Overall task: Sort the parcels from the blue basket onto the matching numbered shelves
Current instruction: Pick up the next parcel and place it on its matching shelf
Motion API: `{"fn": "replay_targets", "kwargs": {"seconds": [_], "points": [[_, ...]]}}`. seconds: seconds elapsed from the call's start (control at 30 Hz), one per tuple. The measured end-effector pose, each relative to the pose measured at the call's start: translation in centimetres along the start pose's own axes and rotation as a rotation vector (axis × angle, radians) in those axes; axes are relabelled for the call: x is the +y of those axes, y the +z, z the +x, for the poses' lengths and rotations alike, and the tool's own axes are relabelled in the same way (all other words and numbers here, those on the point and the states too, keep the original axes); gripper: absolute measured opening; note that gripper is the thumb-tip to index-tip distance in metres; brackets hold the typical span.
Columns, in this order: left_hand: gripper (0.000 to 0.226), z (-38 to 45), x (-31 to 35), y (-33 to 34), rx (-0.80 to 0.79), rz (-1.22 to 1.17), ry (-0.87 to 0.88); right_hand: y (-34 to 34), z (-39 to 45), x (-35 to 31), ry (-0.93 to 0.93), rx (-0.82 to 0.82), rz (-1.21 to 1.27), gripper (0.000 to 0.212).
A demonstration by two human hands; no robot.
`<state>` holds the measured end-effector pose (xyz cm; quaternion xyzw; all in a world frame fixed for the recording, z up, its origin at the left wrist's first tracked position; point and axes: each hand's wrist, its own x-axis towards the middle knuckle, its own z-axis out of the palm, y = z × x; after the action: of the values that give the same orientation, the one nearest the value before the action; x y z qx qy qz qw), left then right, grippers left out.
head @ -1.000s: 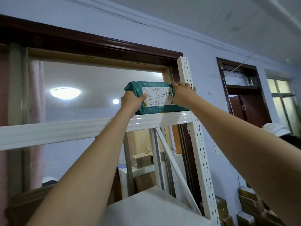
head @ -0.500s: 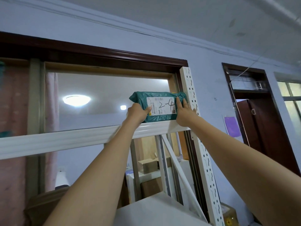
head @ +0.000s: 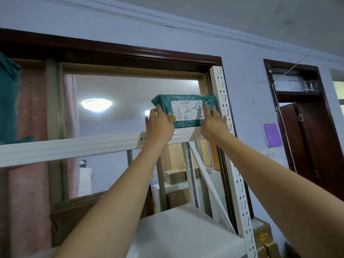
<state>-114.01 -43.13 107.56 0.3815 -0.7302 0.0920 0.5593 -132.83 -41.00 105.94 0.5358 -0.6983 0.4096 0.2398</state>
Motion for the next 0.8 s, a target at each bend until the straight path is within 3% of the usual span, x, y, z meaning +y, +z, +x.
{"fn": "replay_targets", "kwargs": {"seconds": [0.13, 0.27, 0.57, 0.67, 0.8], "points": [[0.054, -4.6, -0.4, 0.4, 0.012, 0.107, 0.198, 2.0, -4.0, -0.6, -0.056, 0.007, 0.014, 0.076], [0.055, -9.8, -1.2, 1.5, -0.081, 0.163, 0.225, 3.9, -9.2, -0.7, -0.090, -0.043, 0.015, 0.073], [0.057, -21.3, -7.7, -2.0, -0.393, 0.291, -0.056, 9.9, -20.3, -4.6, -0.045, -0.359, -0.001, 0.069], [0.059, -24.3, -12.1, -6.8, -0.407, 0.369, -0.210, 12.3, -23.2, -10.6, -0.091, -0.437, 0.042, 0.067], [0.059, -29.4, -19.4, -17.3, -0.392, 0.454, -0.440, 14.6, -28.8, -23.4, -0.248, -0.518, 0.172, 0.070]]}}
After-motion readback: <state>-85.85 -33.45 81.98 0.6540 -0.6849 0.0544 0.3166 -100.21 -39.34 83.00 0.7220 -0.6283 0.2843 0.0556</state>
